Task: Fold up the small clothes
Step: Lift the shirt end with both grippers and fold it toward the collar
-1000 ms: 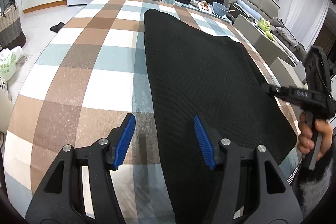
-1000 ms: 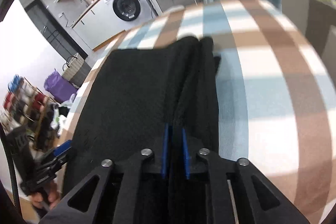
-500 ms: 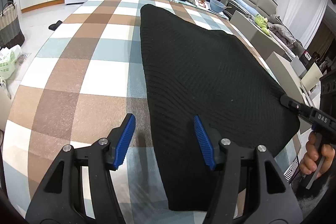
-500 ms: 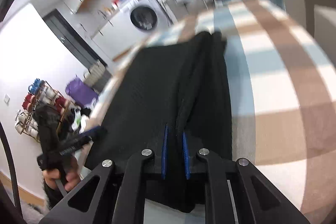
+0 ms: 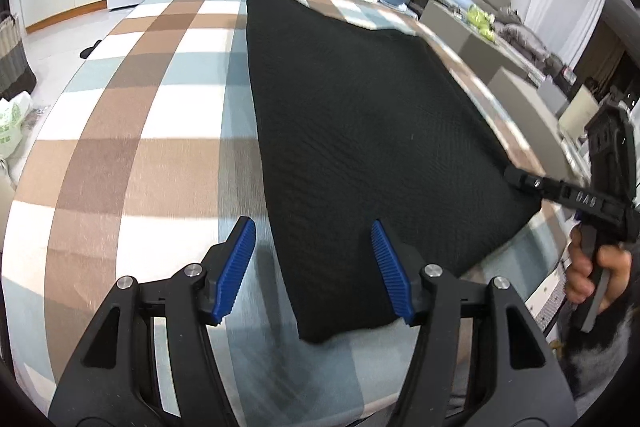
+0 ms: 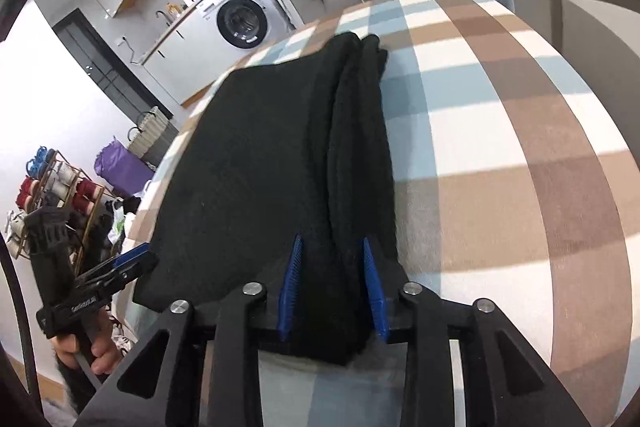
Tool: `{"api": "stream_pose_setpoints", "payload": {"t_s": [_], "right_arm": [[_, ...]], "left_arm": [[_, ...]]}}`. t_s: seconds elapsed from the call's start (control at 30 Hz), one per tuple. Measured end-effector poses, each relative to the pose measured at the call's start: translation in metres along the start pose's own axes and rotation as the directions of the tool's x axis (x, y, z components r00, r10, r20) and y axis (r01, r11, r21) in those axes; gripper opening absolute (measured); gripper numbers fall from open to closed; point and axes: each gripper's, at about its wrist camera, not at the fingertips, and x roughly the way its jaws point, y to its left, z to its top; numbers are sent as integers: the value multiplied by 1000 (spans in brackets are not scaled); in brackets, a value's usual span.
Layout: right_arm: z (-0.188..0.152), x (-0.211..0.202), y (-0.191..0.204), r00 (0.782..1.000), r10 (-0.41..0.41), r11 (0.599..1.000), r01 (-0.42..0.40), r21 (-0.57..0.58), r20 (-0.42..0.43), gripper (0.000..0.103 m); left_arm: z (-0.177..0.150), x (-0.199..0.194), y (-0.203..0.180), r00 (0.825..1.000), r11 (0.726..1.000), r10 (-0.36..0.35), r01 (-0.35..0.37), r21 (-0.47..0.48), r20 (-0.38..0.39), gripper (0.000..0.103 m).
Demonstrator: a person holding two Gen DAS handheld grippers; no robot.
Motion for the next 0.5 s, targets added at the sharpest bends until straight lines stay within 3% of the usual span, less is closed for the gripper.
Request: {"api": "stream_pose_setpoints", "payload": {"t_s": [0.3,0.4,0.5], "right_arm": [[-8,-7,-2,1000,10,1000,-10,15,5,40],[-12,-8,-1,999,42,999,-42,17,-6,43],[-16,-7,1,999,48,999,-48,0,-11,45]], "left_arm": [[-9,2,6,1000,1000,-16,16,-27,-17,58],[-9,2,3,999,999,-44,43,-25,-22,41],[-10,1,-2,1000,1000,-21,21,6,-2,29]]}}
